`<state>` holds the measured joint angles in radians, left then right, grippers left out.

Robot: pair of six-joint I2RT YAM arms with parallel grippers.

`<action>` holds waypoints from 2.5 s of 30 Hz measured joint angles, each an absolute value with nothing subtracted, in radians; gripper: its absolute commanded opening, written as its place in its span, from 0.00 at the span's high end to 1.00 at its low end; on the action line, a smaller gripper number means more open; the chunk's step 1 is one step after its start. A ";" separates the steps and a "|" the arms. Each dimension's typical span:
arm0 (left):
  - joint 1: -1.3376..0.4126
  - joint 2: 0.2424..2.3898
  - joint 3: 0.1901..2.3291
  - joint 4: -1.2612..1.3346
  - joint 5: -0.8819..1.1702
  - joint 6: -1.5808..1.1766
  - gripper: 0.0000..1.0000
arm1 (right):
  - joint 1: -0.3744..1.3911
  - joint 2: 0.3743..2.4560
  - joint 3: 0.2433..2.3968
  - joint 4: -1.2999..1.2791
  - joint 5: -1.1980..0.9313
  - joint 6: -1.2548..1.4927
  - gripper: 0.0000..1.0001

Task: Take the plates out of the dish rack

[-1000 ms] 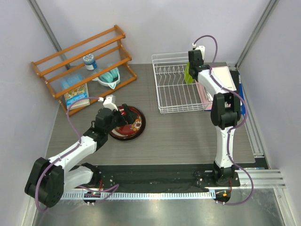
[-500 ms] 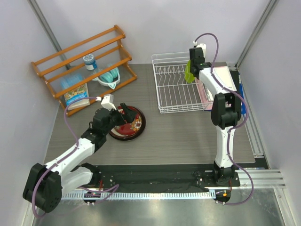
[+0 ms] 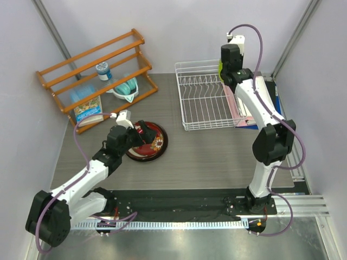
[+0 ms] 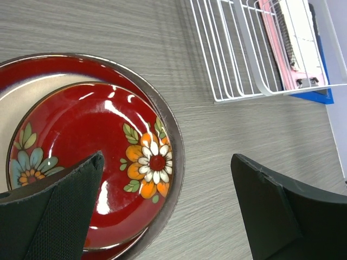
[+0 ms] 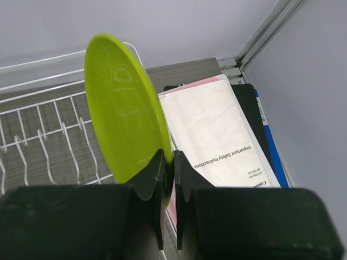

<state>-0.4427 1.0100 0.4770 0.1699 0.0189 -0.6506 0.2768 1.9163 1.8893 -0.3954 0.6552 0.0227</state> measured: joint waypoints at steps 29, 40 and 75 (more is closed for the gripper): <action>-0.443 0.930 0.401 0.347 0.084 -0.754 0.00 | 0.614 1.332 1.103 -0.292 0.060 0.475 0.99; -0.449 0.992 0.390 0.420 0.102 -0.779 0.06 | 0.696 1.336 1.036 -0.149 -0.055 0.583 0.99; -0.463 0.763 0.361 0.185 -0.190 -0.711 1.00 | 0.707 1.302 0.932 -0.064 -0.048 0.659 0.30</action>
